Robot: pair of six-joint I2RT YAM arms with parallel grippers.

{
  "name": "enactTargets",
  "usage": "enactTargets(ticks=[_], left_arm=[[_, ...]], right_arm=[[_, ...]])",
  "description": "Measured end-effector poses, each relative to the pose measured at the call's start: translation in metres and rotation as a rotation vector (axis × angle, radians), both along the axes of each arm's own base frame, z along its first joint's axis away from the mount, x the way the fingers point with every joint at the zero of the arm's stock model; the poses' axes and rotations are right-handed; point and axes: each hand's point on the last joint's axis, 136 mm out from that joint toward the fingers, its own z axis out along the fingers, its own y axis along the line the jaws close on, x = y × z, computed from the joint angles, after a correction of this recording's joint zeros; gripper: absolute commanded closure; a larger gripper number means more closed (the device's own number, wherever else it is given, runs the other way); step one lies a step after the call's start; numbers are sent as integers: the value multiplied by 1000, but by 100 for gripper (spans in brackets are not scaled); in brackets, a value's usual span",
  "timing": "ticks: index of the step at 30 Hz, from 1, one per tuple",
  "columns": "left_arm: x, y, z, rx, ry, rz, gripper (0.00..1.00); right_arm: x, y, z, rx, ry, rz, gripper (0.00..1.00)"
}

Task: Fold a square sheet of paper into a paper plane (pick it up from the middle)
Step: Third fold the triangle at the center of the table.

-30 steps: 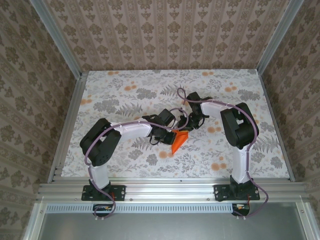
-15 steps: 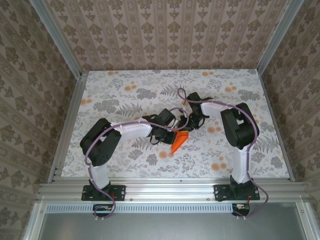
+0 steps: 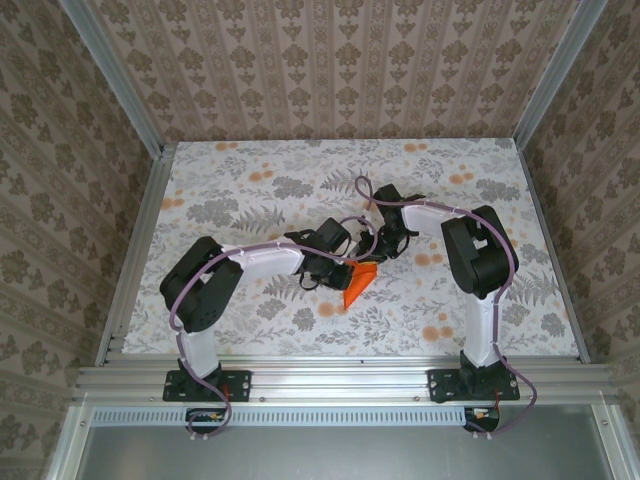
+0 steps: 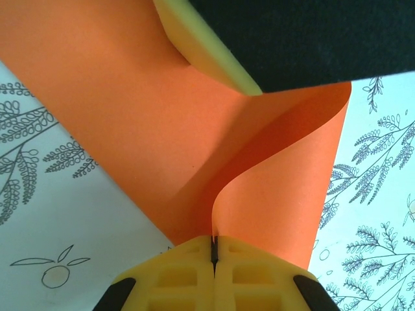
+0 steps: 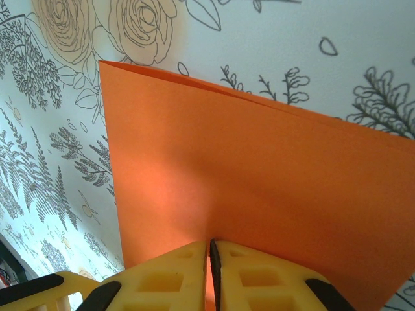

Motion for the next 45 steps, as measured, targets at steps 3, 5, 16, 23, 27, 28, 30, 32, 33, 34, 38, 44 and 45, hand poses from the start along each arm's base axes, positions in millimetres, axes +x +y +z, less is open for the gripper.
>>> enactTargets(ticks=[3, 5, 16, 23, 27, 28, 30, 32, 33, 34, 38, 44, 45], left_arm=[[0, 0, 0, 0, 0, 0, 100], [0, 0, 0, 0, 0, 0, 100], [0, 1, -1, 8, -3, 3, 100], [-2, 1, -1, 11, -4, -2, 100], [-4, 0, -2, 14, -6, -7, 100], [-4, 0, -3, 16, -5, -8, 100], [-5, 1, -4, 21, -5, -7, 100], [-5, 2, -4, 24, -9, -6, 100], [-4, 2, -4, 27, -12, -5, 100], [-4, 2, -4, 28, -14, -4, 100], [-4, 2, -2, 29, -21, -4, 100], [-5, 2, -2, 30, -20, -5, 100], [-5, 3, -3, 33, -21, -4, 100]], right_arm=[[0, 0, 0, 0, 0, 0, 86], [0, 0, 0, 0, 0, 0, 86], [0, 0, 0, 0, 0, 0, 86], [0, 0, 0, 0, 0, 0, 86], [0, 0, 0, 0, 0, 0, 86], [0, 0, 0, 0, 0, 0, 86], [0, 0, 0, 0, 0, 0, 86], [0, 0, 0, 0, 0, 0, 86], [0, 0, 0, 0, 0, 0, 86], [0, 0, 0, 0, 0, 0, 86], [0, 0, 0, 0, 0, 0, 86], [0, 0, 0, 0, 0, 0, 86], [0, 0, 0, 0, 0, 0, 86]])
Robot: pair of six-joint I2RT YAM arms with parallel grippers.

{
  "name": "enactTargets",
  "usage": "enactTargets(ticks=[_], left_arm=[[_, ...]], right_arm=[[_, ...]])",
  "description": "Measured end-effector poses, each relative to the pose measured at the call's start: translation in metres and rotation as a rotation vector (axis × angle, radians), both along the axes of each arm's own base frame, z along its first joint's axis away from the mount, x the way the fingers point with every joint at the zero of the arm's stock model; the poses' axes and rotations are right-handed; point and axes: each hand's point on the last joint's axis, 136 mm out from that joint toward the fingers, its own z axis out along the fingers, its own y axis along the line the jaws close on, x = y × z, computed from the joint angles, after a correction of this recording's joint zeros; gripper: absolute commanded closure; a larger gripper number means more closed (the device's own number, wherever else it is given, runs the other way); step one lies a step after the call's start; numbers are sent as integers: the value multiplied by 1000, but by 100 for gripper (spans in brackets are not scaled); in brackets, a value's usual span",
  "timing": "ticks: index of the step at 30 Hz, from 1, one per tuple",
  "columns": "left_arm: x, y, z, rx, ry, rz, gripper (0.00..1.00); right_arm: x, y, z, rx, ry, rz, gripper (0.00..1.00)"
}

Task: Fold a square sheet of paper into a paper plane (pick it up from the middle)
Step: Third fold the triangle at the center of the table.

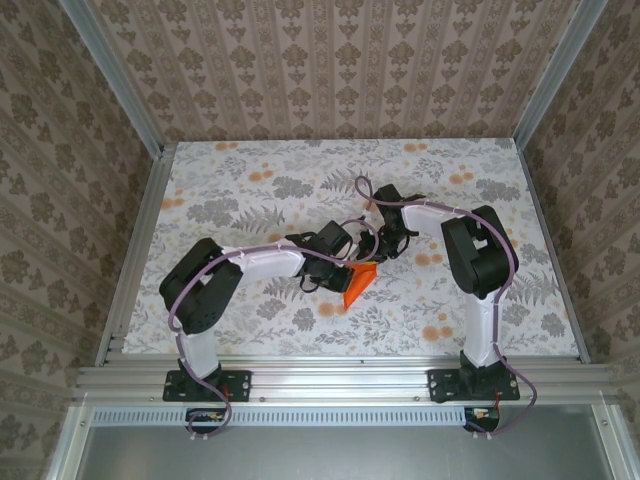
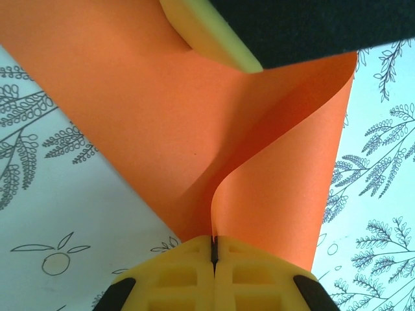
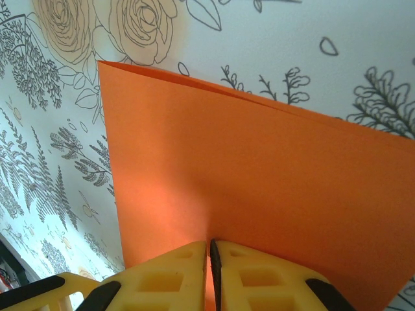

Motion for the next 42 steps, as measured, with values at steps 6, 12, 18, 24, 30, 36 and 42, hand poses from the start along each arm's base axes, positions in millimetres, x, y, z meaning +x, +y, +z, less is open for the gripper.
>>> enactTargets(ticks=[6, 12, 18, 24, 30, 36, 42], left_arm=[[1, 3, -2, 18, -5, 6, 100], [1, 5, -2, 24, -5, 7, 100], [1, 4, -2, 23, -8, 4, 100], [1, 4, -1, 22, -10, 1, 99], [2, 3, -1, 21, -11, 1, 99], [2, 3, -1, 21, -11, 0, 98], [3, 1, 0, 12, -18, 1, 98]], right_arm=[[0, 0, 0, 0, 0, 0, 86], [0, 0, 0, 0, 0, 0, 86], [0, 0, 0, 0, 0, 0, 86], [0, 0, 0, -1, 1, 0, 86], [-1, 0, -1, -1, 2, 0, 86], [-1, 0, -1, -1, 2, 0, 86], [-1, 0, 0, 0, 0, -1, 86]])
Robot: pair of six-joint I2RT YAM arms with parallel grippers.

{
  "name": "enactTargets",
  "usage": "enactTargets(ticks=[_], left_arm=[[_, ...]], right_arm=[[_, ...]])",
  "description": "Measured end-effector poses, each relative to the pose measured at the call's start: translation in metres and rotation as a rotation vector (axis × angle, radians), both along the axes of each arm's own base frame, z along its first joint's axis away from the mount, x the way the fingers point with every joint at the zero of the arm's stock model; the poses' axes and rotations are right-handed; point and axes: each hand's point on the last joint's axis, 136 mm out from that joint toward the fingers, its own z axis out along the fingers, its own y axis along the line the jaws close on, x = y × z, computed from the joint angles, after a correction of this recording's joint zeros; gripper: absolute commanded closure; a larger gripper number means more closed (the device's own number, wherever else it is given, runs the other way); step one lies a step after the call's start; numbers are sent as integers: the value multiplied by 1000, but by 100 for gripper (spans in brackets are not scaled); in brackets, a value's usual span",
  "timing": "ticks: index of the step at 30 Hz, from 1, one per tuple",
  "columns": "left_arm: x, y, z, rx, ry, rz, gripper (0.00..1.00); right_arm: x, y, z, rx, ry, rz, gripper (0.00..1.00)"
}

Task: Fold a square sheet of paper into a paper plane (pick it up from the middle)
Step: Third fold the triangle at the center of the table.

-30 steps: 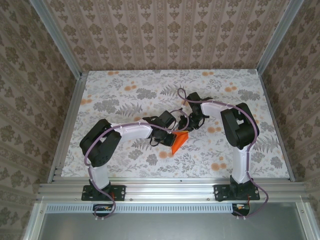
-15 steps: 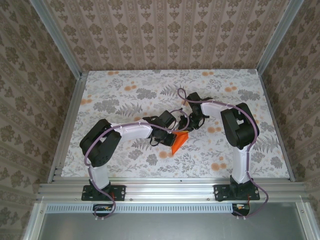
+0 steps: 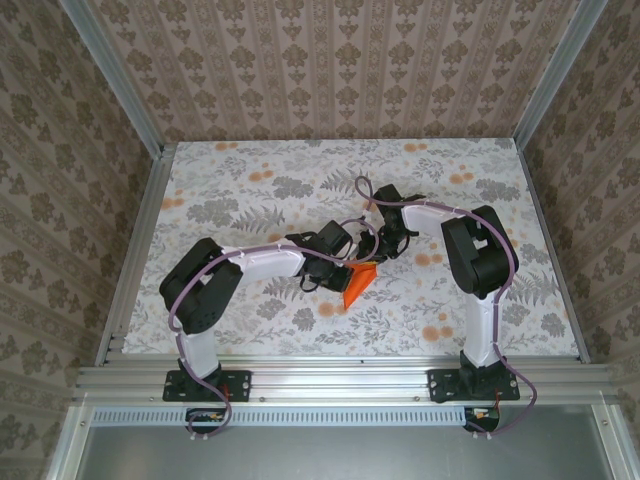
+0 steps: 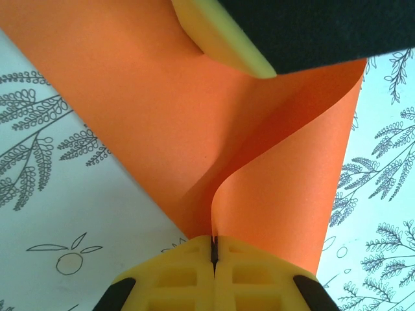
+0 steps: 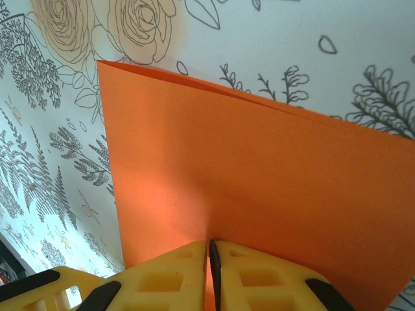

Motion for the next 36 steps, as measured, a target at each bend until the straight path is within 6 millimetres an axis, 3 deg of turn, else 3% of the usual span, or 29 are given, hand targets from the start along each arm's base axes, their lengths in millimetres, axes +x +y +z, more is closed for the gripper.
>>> enactTargets(ticks=[14, 21, 26, 31, 36], left_arm=[[0, 0, -3, 6, -3, -7, 98], [-1, -2, -6, 17, -2, -19, 99], [-1, -2, -6, 18, -2, -22, 99], [-1, -2, -6, 18, -2, -22, 99], [-1, -2, -6, 18, -2, -22, 99]], right_arm=[[0, 0, 0, 0, 1, -3, 86], [-1, -1, 7, 16, 8, -41, 79], [8, -10, 33, 44, -39, -120, 75], [15, -34, 66, 79, -134, -231, 83], [-12, -38, 76, 162, -139, -308, 91]])
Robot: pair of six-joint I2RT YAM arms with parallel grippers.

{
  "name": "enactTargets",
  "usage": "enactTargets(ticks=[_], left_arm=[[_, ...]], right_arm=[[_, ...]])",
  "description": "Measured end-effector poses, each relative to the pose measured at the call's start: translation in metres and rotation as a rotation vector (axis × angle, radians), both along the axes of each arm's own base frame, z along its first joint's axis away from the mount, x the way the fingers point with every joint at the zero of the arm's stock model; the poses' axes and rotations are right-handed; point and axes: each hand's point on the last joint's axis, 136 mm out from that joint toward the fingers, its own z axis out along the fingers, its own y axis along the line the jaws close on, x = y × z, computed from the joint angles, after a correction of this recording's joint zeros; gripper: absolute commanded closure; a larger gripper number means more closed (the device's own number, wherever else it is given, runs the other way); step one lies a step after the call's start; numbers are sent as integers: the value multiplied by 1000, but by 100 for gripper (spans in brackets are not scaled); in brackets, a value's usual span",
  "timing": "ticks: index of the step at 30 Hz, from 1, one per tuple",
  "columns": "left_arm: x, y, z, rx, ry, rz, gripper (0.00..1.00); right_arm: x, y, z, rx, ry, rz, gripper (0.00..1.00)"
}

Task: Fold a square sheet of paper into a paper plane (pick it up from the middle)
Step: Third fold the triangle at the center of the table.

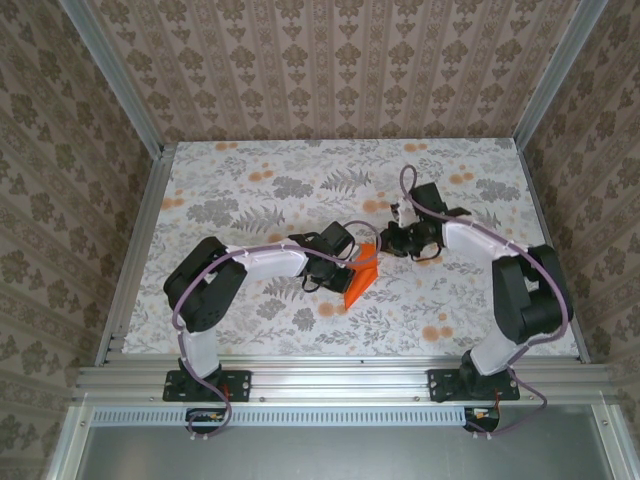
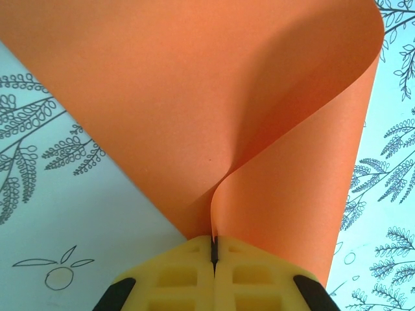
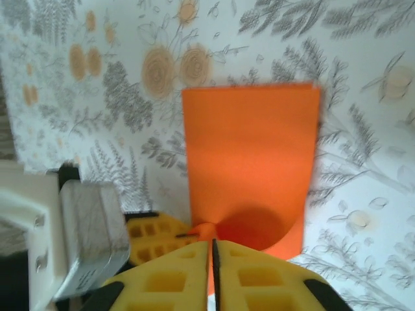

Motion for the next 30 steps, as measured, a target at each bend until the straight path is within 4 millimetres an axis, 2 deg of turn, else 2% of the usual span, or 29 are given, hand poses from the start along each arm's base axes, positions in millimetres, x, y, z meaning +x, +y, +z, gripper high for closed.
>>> enactTargets(ticks=[6, 10, 14, 21, 30], left_arm=[[0, 0, 0, 0, -1, -3, 99], [0, 0, 0, 0, -2, -3, 99], [0, 0, 0, 0, -2, -3, 99], [0, 0, 0, 1, -2, -4, 100], [0, 1, 0, 3, -3, -6, 100]], right_arm=[[-32, 21, -19, 96, 77, -14, 92], [-42, 35, -25, 136, 94, -10, 93], [-42, 41, -31, 169, 93, -22, 93], [-43, 42, -57, 177, 138, -44, 92], [-42, 42, -71, 173, 149, -46, 92]])
